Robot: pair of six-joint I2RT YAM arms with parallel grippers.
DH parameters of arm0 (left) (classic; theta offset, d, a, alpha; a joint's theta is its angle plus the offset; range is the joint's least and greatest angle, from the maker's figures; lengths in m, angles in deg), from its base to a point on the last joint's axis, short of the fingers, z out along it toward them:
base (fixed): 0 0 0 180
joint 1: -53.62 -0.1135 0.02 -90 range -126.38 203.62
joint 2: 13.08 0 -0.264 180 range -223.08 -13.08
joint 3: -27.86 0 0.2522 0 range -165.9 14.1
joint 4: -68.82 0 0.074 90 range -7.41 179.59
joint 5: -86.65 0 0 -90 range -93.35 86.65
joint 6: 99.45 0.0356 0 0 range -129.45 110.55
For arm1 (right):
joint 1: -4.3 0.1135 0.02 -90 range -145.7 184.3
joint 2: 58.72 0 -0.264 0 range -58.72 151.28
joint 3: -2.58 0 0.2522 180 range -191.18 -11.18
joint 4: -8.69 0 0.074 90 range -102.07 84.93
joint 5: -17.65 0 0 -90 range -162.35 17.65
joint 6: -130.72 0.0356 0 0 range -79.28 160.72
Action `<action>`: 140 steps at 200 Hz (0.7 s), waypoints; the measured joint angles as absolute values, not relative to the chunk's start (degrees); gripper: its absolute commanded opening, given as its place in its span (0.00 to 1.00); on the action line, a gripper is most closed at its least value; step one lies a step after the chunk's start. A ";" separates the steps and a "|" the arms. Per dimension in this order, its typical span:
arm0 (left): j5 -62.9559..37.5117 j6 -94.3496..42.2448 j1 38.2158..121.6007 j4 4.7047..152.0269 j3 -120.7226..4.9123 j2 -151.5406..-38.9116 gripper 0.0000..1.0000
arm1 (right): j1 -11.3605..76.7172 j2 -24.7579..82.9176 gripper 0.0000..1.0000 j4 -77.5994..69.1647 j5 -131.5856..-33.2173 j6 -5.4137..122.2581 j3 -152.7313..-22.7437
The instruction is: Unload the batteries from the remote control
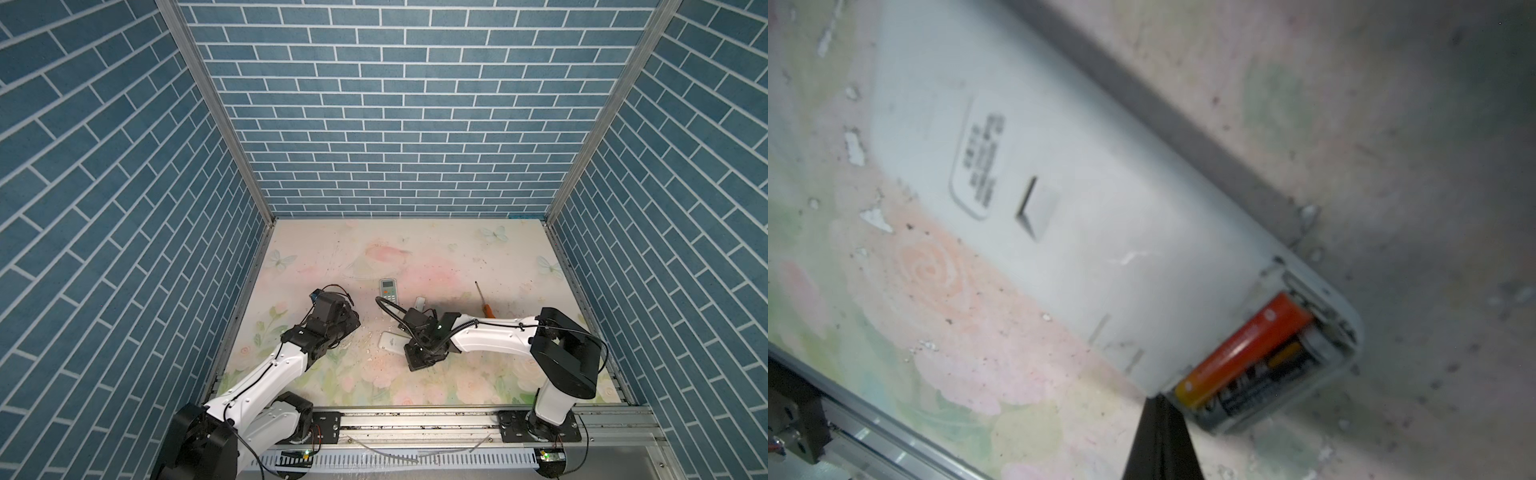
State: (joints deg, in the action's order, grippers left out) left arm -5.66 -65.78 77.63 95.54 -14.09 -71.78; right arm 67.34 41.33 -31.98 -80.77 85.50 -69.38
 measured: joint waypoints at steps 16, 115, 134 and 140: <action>-5.94 -66.09 77.56 95.25 -14.05 -72.06 0.53 | 66.82 41.33 0.00 -32.47 -80.71 85.17 -69.51; -6.75 -67.36 77.52 93.92 -12.54 -71.95 0.66 | 64.54 29.29 0.34 -40.97 -78.48 82.41 -69.73; -7.93 -66.35 77.52 94.12 -14.70 -73.38 0.67 | 60.48 22.93 0.46 -45.10 -76.23 80.91 -69.95; -8.35 -65.94 77.52 94.12 -15.66 -74.05 0.67 | 58.62 21.40 0.49 -46.45 -75.44 80.36 -70.06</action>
State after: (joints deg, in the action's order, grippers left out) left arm -8.35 -65.94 77.52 94.12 -15.66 -74.05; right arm 58.62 21.40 -46.45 -75.44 80.36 -70.06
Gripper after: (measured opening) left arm 0.667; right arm 0.428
